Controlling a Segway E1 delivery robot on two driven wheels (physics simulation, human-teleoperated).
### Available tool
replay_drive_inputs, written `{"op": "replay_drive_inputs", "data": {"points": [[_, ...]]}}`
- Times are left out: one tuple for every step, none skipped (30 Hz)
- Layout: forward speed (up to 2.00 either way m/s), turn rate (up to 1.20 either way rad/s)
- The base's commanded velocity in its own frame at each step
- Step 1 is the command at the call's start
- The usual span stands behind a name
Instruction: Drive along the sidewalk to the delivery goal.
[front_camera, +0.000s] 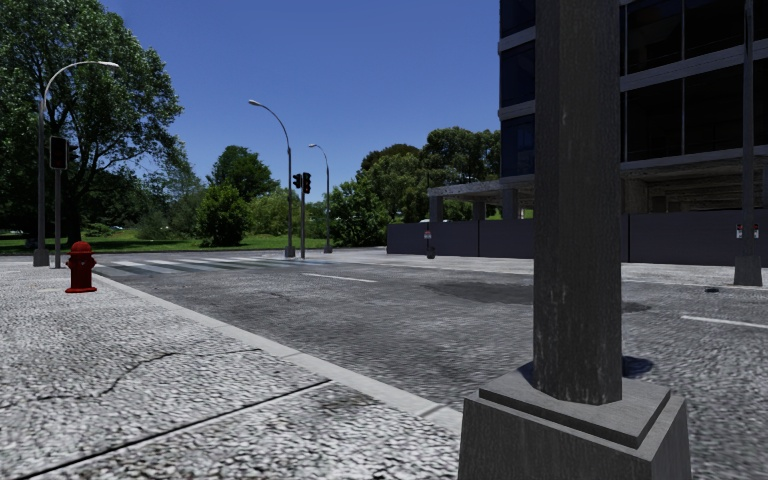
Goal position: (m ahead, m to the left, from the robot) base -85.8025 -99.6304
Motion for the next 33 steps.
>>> {"op": "replay_drive_inputs", "data": {"points": [[0.00,0.00],[0.00,0.00],[0.00,0.00],[0.00,0.00],[0.00,0.00],[0.00,0.00],[0.00,0.00],[0.00,0.00],[0.00,0.00],[0.00,0.00],[0.00,0.00],[0.00,0.00],[0.00,0.00],[0.00,0.00],[0.00,0.00],[0.00,0.00],[0.00,0.00],[0.00,0.00],[0.00,0.00],[0.00,0.00],[0.00,0.00],[0.00,0.00],[0.00,0.00],[0.00,0.00],[0.00,0.00],[0.00,0.00],[0.00,0.00],[0.00,0.00],[0.00,0.00],[0.00,0.00],[0.00,0.03],[0.00,0.27],[0.00,0.44]]}}
